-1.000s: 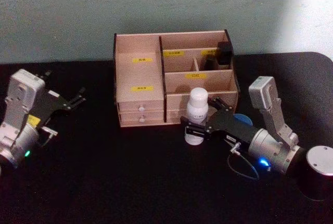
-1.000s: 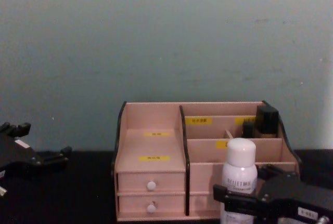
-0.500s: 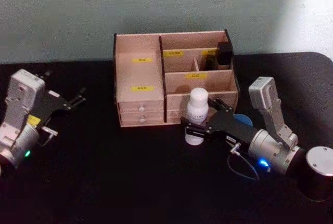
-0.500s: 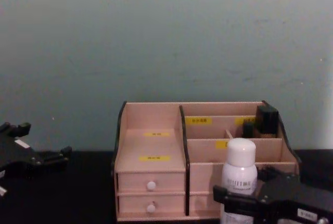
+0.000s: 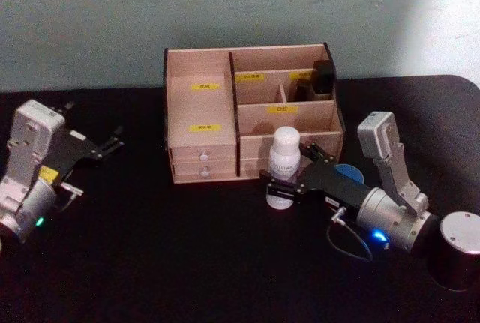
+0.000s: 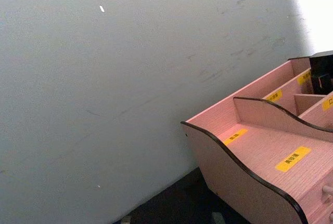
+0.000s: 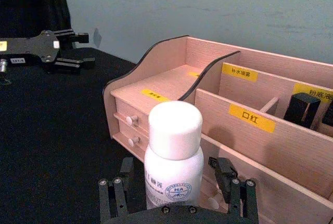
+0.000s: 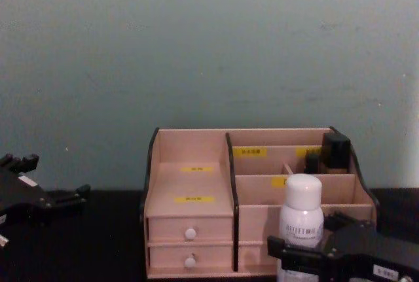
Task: Pick up the facial cleanser and watermelon frost from the table and place them into the tiered storage box.
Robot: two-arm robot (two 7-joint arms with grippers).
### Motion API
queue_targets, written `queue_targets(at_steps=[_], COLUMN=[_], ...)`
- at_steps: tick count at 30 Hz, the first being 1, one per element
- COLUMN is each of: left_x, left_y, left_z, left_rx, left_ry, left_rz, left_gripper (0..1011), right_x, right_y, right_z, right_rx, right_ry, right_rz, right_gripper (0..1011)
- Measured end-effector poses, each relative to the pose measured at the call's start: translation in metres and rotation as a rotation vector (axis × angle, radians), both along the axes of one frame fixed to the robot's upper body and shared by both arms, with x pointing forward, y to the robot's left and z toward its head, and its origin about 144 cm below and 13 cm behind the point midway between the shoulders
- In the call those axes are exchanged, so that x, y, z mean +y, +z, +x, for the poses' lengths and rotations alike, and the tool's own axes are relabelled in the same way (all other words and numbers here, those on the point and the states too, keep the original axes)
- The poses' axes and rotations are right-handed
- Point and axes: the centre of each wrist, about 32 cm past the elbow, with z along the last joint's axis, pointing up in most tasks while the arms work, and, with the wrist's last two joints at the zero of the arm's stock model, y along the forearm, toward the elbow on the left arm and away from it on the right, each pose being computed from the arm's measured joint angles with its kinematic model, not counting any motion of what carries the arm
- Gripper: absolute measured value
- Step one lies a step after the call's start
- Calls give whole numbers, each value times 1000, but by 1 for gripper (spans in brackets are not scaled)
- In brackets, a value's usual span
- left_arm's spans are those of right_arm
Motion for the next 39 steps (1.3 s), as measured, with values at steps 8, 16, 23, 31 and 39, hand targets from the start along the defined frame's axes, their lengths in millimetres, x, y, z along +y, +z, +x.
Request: queue_targets(at_steps=[8,16,23,31,39], left_x=[0,0,0,0,0], left_y=[0,0,0,0,0], left_z=[0,0,0,0,0], left_rx=[0,0,0,0,0], left_ry=[0,0,0,0,0], left_rz=[0,0,0,0,0], left_gripper=[1001,1001,1001,1001,1001], right_x=[0,0,0,0,0], right_y=[0,0,0,0,0], right_z=[0,0,0,0,0], right_rx=[3,3,2,2,2], right_ry=[3,3,3,3,3], right_rz=[0,1,1,1,1], right_gripper=[1003,1003,1003,981,769])
